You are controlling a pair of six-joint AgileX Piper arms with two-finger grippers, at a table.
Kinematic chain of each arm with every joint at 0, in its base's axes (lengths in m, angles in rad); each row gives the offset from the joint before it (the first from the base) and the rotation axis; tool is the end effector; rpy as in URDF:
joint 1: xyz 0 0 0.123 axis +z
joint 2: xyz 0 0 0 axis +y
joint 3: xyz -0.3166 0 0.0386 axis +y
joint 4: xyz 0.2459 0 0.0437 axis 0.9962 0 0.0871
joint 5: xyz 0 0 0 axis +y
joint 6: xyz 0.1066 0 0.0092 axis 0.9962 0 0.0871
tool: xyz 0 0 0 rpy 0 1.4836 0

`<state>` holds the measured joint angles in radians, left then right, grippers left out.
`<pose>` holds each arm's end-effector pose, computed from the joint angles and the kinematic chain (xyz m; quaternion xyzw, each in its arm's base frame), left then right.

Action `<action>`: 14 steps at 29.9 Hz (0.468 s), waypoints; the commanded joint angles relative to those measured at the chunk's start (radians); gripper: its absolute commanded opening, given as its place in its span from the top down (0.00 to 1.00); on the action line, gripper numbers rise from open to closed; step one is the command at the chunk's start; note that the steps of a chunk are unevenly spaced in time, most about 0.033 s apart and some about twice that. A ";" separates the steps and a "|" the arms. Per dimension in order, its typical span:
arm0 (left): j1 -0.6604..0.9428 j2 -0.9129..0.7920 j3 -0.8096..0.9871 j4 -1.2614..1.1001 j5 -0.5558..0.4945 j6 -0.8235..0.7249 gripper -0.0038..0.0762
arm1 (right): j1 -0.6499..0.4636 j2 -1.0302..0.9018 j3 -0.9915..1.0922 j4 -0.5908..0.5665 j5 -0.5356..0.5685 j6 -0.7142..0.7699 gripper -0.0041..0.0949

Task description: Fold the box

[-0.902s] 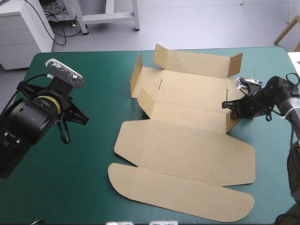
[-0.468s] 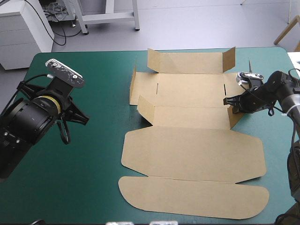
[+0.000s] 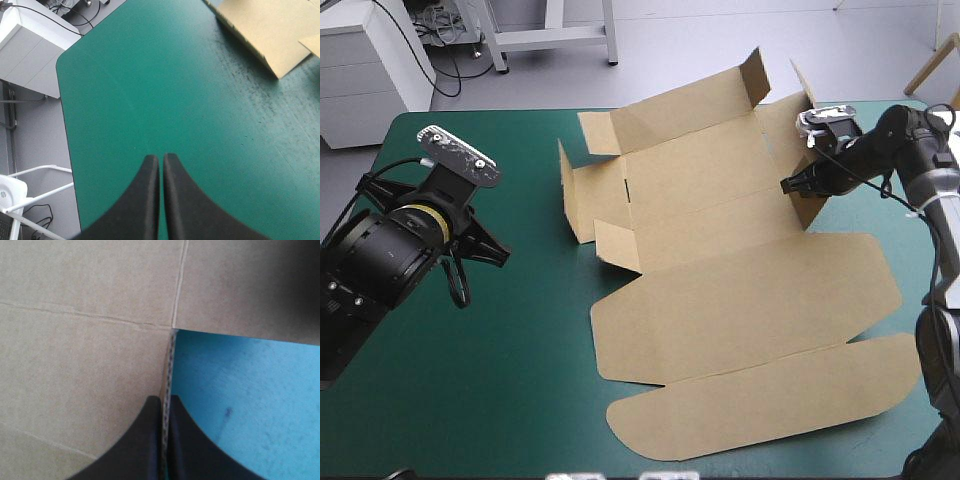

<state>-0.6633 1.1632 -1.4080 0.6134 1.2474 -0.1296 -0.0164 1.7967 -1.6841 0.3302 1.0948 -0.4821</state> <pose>0.1912 -0.0753 0.4635 0.2368 0.8710 0.1600 0.3996 0.4049 0.0242 0.3475 -0.1822 0.9449 0.0999 0.2528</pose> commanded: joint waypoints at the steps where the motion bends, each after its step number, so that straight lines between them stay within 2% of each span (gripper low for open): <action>1: -0.004 -0.021 -0.030 0.042 -0.007 -0.005 0.95 | 0.043 0.008 -0.107 0.019 0.007 -0.045 0.98; 14: -0.004 -0.021 -0.030 0.049 -0.009 -0.005 0.95 | 0.283 0.195 -0.344 -0.058 -0.010 -0.311 0.98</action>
<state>-0.6633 1.1632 -1.4080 0.6196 1.2474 -0.1296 0.2249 2.0250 -1.9596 0.2637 1.1287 -0.6980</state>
